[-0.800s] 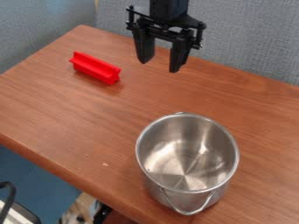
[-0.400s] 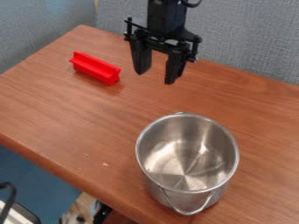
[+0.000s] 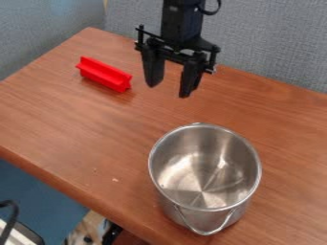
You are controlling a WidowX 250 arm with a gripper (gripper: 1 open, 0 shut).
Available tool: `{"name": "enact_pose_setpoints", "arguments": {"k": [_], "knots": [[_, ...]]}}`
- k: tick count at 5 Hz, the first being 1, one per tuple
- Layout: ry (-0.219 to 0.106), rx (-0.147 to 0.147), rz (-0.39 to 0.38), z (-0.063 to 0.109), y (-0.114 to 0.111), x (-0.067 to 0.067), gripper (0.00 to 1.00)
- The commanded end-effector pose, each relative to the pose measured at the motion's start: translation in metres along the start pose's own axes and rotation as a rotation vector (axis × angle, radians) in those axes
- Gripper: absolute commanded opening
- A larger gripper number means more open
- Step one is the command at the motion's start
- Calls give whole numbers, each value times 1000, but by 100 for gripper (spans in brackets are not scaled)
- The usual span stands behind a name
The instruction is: Put the red object in the metal pot
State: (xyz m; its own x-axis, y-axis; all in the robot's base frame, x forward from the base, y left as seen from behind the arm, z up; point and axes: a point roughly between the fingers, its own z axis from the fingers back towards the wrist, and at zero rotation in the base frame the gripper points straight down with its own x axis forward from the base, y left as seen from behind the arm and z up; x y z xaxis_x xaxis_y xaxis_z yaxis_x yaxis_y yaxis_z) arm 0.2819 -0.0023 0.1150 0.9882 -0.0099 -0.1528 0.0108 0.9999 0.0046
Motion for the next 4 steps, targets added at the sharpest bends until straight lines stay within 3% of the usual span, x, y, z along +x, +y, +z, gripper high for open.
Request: {"name": "enact_pose_setpoints", "arguments": {"k": [1, 2, 3, 4], "knots": [[-10, 2, 21, 7, 5, -1, 100], [10, -7, 92, 0, 4, 2, 100], [-20, -29, 202, 7, 25, 8, 100], [-72, -53, 280, 14, 48, 17, 100]]}}
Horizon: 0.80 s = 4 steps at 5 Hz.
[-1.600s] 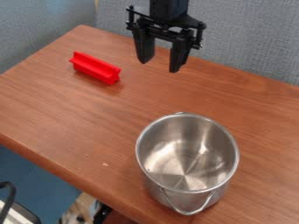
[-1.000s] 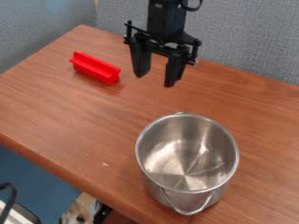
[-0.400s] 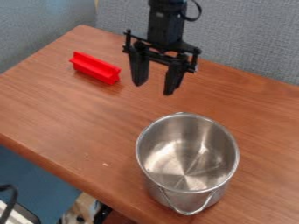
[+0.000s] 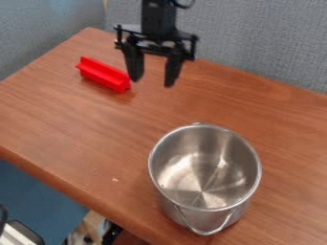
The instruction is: Put the red object in the metal pot
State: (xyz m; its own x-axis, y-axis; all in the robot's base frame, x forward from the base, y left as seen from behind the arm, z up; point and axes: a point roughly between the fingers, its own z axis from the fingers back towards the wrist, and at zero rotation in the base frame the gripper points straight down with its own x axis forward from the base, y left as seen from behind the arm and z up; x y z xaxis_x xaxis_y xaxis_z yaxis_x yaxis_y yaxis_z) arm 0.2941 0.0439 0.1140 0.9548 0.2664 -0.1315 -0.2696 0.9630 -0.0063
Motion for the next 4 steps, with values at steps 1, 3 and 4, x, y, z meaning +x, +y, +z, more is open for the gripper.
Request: {"name": "enact_pose_setpoints", "arguments": {"k": [1, 3, 4], "knots": [[-117, -56, 162, 20, 16, 22, 0], [-242, -71, 528, 15, 33, 44, 100], [-304, -67, 689, 6, 46, 53, 100]]}}
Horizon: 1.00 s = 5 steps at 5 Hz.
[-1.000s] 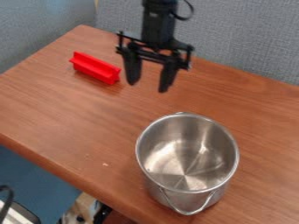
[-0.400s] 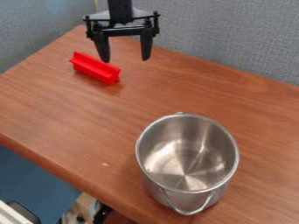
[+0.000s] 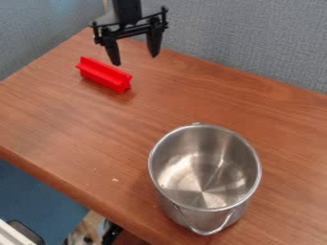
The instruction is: Put the red object in the metal pot
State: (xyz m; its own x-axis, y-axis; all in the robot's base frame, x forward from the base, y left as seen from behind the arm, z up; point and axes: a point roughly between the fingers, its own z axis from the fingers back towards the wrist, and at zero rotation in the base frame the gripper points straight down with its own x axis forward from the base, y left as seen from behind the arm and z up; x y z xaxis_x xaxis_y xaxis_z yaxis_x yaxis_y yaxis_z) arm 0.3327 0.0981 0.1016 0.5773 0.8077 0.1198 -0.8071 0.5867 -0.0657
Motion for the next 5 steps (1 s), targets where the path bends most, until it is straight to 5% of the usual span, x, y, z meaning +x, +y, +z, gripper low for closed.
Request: {"name": "enact_pose_setpoints", "arguments": {"k": [1, 2, 4, 5], "knots": [[-93, 8, 242, 3, 8, 24, 100], [-125, 23, 375, -2, 12, 37, 100], [-196, 44, 524, -24, 25, 80, 100], [-227, 84, 580, -36, 32, 91, 100]]}}
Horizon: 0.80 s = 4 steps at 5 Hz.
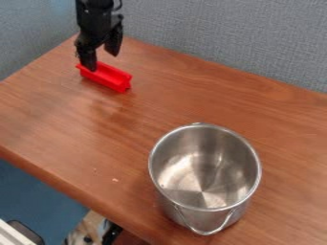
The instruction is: Put the red object in the metal pot
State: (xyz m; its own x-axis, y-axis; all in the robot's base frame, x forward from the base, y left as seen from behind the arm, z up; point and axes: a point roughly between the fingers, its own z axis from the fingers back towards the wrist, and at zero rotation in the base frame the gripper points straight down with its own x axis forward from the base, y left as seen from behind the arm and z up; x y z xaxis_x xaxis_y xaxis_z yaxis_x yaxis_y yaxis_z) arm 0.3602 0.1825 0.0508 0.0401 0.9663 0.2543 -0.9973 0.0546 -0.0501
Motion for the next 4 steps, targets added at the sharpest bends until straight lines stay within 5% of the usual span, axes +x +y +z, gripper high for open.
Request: {"name": "enact_pose_setpoints", "arguments": {"k": [1, 2, 3, 4], "knots": [[-65, -36, -16, 5, -6, 8, 0], [-80, -46, -79, -4, -10, 0, 100], [-105, -84, -169, 2, -9, 1, 100], [-109, -74, -123, 0, -5, -2, 0]]}}
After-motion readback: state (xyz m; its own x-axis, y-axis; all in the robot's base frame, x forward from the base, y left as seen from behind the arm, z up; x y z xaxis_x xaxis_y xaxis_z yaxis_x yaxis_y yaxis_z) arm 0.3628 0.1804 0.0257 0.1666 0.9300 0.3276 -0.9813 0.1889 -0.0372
